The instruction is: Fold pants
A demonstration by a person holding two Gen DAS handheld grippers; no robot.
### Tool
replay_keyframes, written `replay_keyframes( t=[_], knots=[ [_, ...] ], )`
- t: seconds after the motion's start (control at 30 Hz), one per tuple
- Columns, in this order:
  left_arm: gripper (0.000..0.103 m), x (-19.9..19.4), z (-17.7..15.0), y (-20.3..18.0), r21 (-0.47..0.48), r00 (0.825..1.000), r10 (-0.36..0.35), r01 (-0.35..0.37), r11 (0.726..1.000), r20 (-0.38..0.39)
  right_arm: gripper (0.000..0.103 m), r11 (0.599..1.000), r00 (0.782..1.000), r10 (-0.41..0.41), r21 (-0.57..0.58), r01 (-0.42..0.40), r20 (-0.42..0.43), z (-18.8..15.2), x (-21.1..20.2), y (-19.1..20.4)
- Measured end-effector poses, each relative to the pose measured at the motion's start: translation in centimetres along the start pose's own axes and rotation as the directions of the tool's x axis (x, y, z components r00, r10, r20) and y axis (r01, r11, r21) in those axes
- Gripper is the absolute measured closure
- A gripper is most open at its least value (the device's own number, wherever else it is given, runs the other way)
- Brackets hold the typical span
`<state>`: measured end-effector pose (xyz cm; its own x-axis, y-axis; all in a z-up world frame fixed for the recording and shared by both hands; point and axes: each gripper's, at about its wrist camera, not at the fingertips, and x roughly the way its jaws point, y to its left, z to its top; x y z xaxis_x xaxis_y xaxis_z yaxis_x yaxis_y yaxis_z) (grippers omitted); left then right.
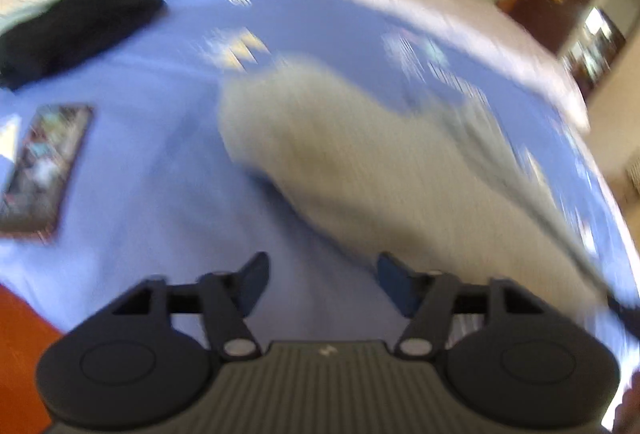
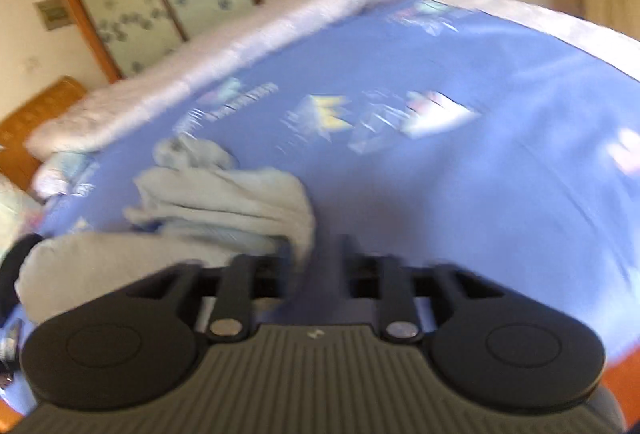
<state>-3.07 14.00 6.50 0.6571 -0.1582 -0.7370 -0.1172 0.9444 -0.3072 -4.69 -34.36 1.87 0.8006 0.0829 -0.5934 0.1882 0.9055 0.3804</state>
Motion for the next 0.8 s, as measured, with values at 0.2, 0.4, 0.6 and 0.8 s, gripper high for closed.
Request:
replay_keyframes(
  t=[0.2,0.4,0.6,0.8],
  knots=[
    [0.018,3.4,5.7,-0.1,0.009,0.995,0.077,-0.077,0.997,0.06,0.054,0.984,0.993,0.028,-0.18,-0.008,0.11,3.2,0.0,4.8],
    [0.08,8.6,6.3,-1.5,0.037,0.991,0.131,-0.13,0.991,-0.022,0.038,0.857,0.983,0.182,-0.493,-0.152,0.013,4.6,6.5,12.9],
    [0.09,3.9,4.3,-1.4,0.051,0.996,0.066,-0.069,0.996,0.059,0.094,0.745,0.991,-0.013,-0.663,-0.081,-0.136,2.3,15.9,17.0],
    [0.091,-0.9,2.2,2.1,-0.004,0.989,-0.109,0.11,0.994,0.101,0.094,0.966,0.982,0.169,-0.211,-0.149,0.083,9.2,8.7,9.0]
  ],
)
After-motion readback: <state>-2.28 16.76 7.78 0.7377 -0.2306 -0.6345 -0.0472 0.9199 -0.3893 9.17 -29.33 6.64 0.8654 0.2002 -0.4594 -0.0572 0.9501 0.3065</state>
